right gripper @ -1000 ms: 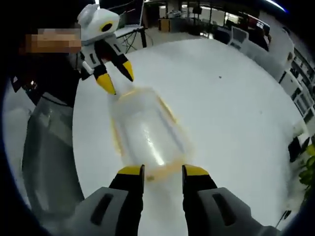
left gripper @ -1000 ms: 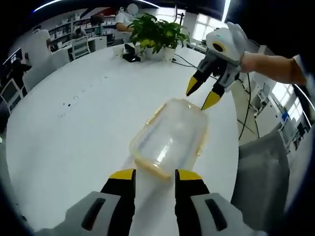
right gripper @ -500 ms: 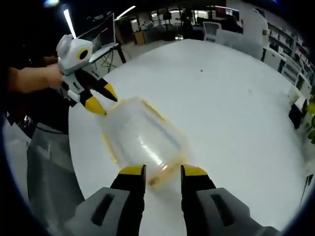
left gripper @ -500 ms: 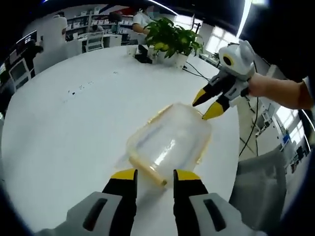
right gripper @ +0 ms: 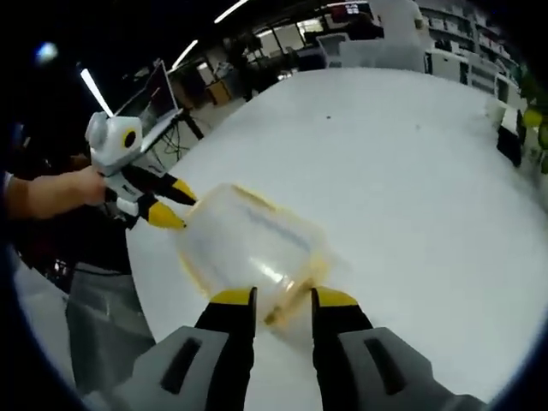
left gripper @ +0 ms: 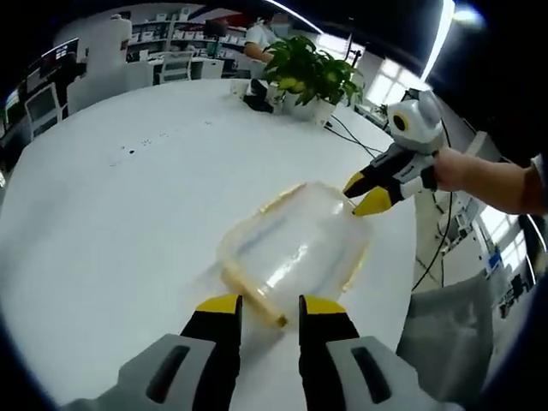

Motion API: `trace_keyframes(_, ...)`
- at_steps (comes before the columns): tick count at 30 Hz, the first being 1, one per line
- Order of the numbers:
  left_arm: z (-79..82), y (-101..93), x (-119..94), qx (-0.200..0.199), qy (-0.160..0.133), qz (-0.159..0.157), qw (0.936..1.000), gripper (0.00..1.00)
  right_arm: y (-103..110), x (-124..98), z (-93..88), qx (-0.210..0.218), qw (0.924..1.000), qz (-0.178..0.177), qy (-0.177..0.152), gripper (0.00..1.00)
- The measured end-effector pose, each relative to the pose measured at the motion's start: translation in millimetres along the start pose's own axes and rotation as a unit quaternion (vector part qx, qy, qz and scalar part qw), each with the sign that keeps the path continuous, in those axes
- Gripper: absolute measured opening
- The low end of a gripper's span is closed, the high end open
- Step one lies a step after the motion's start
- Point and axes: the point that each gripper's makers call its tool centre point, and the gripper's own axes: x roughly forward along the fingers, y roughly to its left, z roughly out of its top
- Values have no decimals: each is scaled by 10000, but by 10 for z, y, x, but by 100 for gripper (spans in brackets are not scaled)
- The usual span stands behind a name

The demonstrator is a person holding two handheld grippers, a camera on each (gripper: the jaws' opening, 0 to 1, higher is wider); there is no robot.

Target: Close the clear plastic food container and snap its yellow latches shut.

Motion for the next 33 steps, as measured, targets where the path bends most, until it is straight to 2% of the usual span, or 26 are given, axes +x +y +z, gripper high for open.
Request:
trace_keyframes(6, -20, -1, 6, -477, -76, -66, 9988, 20, 25, 2, -19, 218, 9997, 42, -35, 22)
trace_keyframes(19, -54, 18, 41, -1158, -148, -195, 9930, 20, 46, 21, -40, 480, 9988, 123, -49, 22)
trace_keyframes(24, -68, 27, 55, -1380, -177, -272, 9899, 19, 38, 28, -65, 782, 9965, 269, -122, 22)
trace_keyframes(33, -81, 35, 74, -1639, -210, -441, 9853, 19, 48, 37, -62, 926, 9949, 368, -134, 20)
